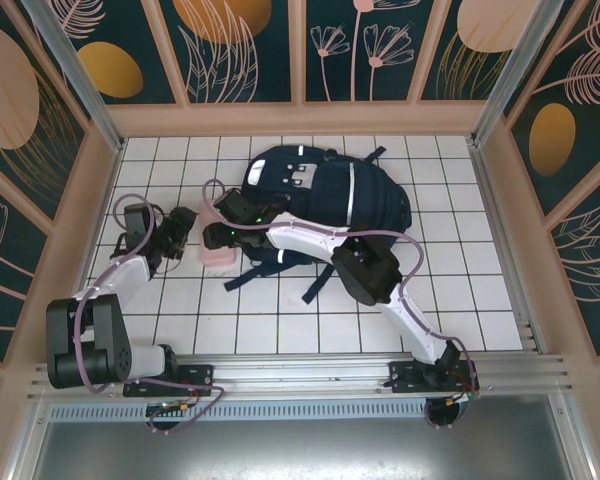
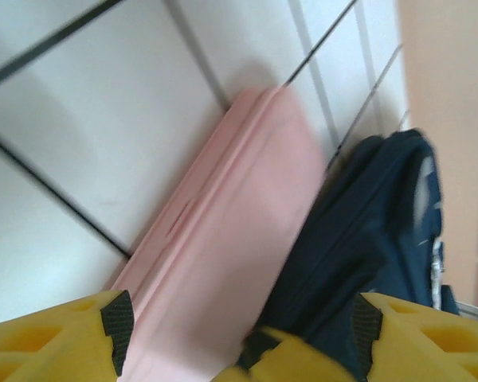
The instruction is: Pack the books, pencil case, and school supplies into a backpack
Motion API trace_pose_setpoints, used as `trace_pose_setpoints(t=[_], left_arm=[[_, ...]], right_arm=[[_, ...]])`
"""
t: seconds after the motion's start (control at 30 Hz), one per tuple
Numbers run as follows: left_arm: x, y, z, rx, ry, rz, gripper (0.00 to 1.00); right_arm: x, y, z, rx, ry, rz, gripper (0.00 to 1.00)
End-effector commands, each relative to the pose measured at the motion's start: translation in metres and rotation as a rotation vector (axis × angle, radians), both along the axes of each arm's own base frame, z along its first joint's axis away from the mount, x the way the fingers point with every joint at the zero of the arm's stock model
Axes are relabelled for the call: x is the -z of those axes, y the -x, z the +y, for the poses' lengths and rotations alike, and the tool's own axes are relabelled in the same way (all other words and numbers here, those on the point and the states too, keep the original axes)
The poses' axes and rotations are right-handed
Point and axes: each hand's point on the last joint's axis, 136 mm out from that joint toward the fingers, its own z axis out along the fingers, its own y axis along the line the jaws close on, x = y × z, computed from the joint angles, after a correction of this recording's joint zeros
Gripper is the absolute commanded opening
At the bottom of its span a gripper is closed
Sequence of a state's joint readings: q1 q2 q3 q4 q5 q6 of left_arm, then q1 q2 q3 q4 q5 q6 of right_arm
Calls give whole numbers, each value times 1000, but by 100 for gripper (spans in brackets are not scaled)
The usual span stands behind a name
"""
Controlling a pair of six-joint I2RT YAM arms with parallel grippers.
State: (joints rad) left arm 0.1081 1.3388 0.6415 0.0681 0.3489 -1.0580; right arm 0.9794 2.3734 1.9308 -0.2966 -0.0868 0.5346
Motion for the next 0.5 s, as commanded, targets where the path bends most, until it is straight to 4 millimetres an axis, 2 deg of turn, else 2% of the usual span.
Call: trace_pose_setpoints(t=[0.0, 0.1, 0.23, 0.47], left_arm=[[-2, -3, 15, 10, -75, 17, 74], [9, -9, 10, 31, -45, 39, 74], [22, -14, 5, 51, -14, 53, 75], [26, -17, -2, 93, 9, 43, 74]], right_arm=[[59, 1, -56, 77, 217, 112, 69], [57, -12, -68, 106, 252, 85, 70], [41, -19, -70, 100, 197, 76, 71], [-1, -10, -53, -17, -75, 120, 71]])
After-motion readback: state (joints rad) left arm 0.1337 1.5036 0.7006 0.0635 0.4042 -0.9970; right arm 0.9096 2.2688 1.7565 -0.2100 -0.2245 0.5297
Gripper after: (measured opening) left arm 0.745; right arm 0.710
